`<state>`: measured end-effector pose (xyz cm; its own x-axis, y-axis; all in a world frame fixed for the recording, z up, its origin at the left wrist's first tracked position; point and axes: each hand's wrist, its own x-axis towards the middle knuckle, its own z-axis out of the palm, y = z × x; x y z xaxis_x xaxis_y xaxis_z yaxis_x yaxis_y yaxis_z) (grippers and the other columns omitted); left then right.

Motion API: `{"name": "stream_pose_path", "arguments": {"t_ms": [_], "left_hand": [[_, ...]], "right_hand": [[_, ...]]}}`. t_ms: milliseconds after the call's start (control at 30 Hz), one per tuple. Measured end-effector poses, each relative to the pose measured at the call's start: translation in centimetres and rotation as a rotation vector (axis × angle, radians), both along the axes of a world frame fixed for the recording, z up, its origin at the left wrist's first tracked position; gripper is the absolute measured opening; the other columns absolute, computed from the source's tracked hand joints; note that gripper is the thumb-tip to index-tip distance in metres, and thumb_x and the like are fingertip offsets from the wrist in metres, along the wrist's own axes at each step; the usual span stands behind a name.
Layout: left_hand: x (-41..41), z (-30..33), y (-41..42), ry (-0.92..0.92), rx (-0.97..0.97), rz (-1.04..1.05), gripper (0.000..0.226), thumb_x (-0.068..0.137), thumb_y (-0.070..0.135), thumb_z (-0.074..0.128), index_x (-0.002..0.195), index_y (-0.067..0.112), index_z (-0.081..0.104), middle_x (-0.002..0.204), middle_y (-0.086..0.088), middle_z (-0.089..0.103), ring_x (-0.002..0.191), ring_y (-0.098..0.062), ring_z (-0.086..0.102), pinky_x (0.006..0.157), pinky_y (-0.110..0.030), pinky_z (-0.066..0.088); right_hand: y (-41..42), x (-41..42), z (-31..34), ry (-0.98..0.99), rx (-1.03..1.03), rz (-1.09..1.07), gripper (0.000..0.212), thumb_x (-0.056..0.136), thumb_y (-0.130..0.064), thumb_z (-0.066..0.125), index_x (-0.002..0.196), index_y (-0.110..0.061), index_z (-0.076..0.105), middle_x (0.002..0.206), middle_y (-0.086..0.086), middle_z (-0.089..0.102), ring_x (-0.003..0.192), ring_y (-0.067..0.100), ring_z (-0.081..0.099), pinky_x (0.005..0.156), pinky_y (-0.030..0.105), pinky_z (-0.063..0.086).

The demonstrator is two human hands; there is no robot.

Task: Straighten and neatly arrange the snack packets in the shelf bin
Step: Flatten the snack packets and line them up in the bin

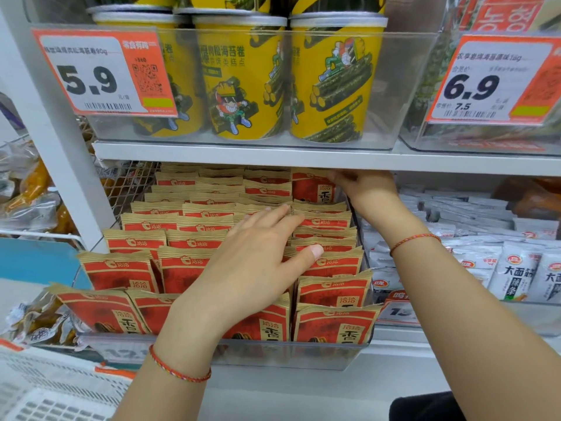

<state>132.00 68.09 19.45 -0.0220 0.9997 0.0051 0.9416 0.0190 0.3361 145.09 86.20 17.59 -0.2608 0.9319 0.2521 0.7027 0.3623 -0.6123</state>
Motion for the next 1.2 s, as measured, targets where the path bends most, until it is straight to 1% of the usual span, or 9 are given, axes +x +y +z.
{"name": "stream_pose_path", "arguments": {"t_ms": [200, 333, 433, 567, 700, 867, 967, 1067, 1200], "left_hand": [[0.0, 0.0, 0.0, -0.004, 0.0, 0.004, 0.066, 0.093, 0.066, 0.028, 0.153, 0.041, 0.017, 0.163, 0.016, 0.005, 0.149, -0.005, 0.002, 0.118, -0.028, 0.002], [0.0, 0.0, 0.0, -0.008, 0.003, 0.006, 0.066, 0.093, 0.066, 0.028, 0.153, 0.041, 0.018, 0.163, 0.017, 0.005, 0.149, -0.004, 0.002, 0.119, -0.028, 0.003], [0.0, 0.0, 0.0, -0.017, -0.005, 0.006, 0.066, 0.092, 0.067, 0.028, 0.153, 0.042, 0.018, 0.162, 0.018, 0.005, 0.149, -0.004, 0.002, 0.119, -0.029, 0.003], [-0.2, 0.0, 0.2, -0.026, -0.01, 0.003, 0.068, 0.091, 0.068, 0.029, 0.153, 0.042, 0.018, 0.162, 0.017, 0.006, 0.149, -0.004, 0.004, 0.119, -0.03, 0.005], [-0.2, 0.1, 0.2, -0.021, -0.012, 0.003, 0.068, 0.09, 0.069, 0.028, 0.152, 0.043, 0.018, 0.162, 0.018, 0.006, 0.149, -0.005, 0.004, 0.119, -0.03, 0.006], [-0.2, 0.0, -0.1, -0.017, -0.007, 0.0, 0.068, 0.09, 0.068, 0.026, 0.152, 0.043, 0.017, 0.162, 0.018, 0.005, 0.149, -0.005, 0.003, 0.119, -0.03, 0.004], [-0.2, -0.1, -0.1, -0.022, 0.001, 0.0, 0.067, 0.091, 0.068, 0.027, 0.152, 0.043, 0.017, 0.162, 0.018, 0.005, 0.149, -0.004, 0.003, 0.119, -0.03, 0.004], [-0.2, -0.1, 0.0, -0.021, 0.0, 0.001, 0.068, 0.09, 0.068, 0.027, 0.152, 0.043, 0.017, 0.162, 0.019, 0.005, 0.149, -0.004, 0.003, 0.119, -0.03, 0.005], [-0.2, 0.0, 0.2, -0.02, -0.002, 0.002, 0.068, 0.09, 0.068, 0.027, 0.152, 0.043, 0.018, 0.162, 0.019, 0.006, 0.149, -0.004, 0.004, 0.119, -0.03, 0.006]], "right_hand": [[0.8, -0.6, 0.1, -0.09, -0.055, -0.038, 0.028, 0.094, -0.041, 0.055, 0.103, -0.019, 0.07, 0.113, 0.008, 0.068, 0.106, 0.03, 0.059, 0.09, 0.039, 0.049], [0.8, -1.0, 0.3, -0.097, -0.113, -0.011, 0.023, 0.095, -0.036, 0.055, 0.103, -0.021, 0.07, 0.111, 0.007, 0.068, 0.09, 0.024, 0.057, 0.084, 0.035, 0.049], [0.4, -0.8, 0.2, -0.02, -0.099, 0.018, 0.023, 0.095, -0.031, 0.056, 0.105, -0.016, 0.07, 0.115, 0.008, 0.068, 0.101, 0.025, 0.06, 0.089, 0.035, 0.049], [-0.9, 0.2, 0.5, 0.179, -0.118, 0.074, 0.033, 0.09, -0.031, 0.065, 0.118, -0.015, 0.064, 0.121, 0.003, 0.064, 0.116, 0.022, 0.056, 0.09, 0.022, 0.04], [-1.3, 1.7, 1.3, 0.088, -0.208, 0.086, 0.045, 0.079, -0.039, 0.075, 0.115, -0.016, 0.063, 0.115, -0.003, 0.061, 0.11, 0.017, 0.055, 0.089, 0.026, 0.043], [-1.2, 2.5, 1.4, 0.133, -0.264, 0.08, 0.024, 0.074, -0.04, 0.079, 0.081, -0.02, 0.067, 0.108, -0.005, 0.06, 0.106, 0.013, 0.053, 0.084, 0.024, 0.037], [-0.9, 2.6, 1.4, 0.153, -0.331, 0.102, 0.021, 0.078, -0.038, 0.075, 0.09, -0.022, 0.067, 0.115, -0.001, 0.061, 0.11, 0.014, 0.053, 0.089, 0.024, 0.037], [-0.4, 2.7, 1.2, 0.173, -0.355, 0.101, 0.035, 0.08, -0.039, 0.073, 0.106, -0.015, 0.071, 0.126, 0.006, 0.062, 0.118, 0.02, 0.054, 0.095, 0.026, 0.039], [0.1, 2.4, 0.3, 0.184, -0.311, 0.088, 0.041, 0.082, -0.039, 0.071, 0.109, -0.008, 0.071, 0.121, 0.009, 0.065, 0.116, 0.023, 0.057, 0.095, 0.028, 0.042]]}}
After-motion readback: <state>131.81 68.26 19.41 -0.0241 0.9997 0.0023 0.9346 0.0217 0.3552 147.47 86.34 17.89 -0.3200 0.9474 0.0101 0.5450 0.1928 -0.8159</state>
